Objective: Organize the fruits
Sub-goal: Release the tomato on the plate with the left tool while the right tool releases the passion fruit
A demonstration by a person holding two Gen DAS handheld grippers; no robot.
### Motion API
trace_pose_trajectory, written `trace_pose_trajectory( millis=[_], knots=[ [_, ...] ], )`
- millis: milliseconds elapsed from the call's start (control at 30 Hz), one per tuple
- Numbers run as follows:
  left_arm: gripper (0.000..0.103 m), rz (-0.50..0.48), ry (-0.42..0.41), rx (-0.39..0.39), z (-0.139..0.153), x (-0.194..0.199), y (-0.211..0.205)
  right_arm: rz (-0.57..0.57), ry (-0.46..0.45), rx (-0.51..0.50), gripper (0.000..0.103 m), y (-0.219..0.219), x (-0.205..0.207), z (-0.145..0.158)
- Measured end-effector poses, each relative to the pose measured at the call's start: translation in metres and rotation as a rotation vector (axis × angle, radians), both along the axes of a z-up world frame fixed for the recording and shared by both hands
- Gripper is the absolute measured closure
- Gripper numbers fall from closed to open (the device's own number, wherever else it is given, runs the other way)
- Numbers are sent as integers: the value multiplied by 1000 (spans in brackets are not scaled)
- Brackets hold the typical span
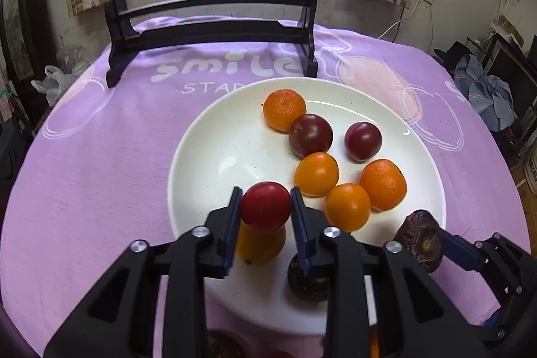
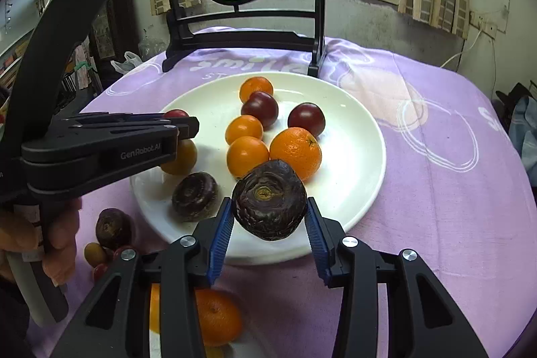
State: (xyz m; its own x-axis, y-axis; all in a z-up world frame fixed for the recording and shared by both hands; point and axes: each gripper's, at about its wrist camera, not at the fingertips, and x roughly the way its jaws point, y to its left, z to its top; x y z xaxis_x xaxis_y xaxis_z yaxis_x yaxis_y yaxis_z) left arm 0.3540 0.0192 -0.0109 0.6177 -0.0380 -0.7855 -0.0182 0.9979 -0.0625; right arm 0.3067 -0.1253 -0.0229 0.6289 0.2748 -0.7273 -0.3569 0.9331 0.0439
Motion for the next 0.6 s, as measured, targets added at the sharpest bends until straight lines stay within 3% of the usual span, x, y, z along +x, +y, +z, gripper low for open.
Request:
trace_pose_trajectory(
  millis=[33, 67, 167, 367, 600],
  knots=[
    [27, 11, -4, -1, 0, 1, 0, -1, 3, 5, 55, 0, 2, -1],
    [18, 30, -23, 5, 1, 1, 1, -5, 1, 7, 46, -1, 2, -1],
    [16, 49, -81, 32, 9, -6, 0, -5, -12, 12, 45, -4, -3, 1],
    [15, 29, -71, 22, 20, -34, 5, 9, -47, 9, 45, -13, -29, 14],
    [8, 60, -83, -16, 22, -93, 15, 38, -51, 24, 45, -26, -72, 22]
  ],
)
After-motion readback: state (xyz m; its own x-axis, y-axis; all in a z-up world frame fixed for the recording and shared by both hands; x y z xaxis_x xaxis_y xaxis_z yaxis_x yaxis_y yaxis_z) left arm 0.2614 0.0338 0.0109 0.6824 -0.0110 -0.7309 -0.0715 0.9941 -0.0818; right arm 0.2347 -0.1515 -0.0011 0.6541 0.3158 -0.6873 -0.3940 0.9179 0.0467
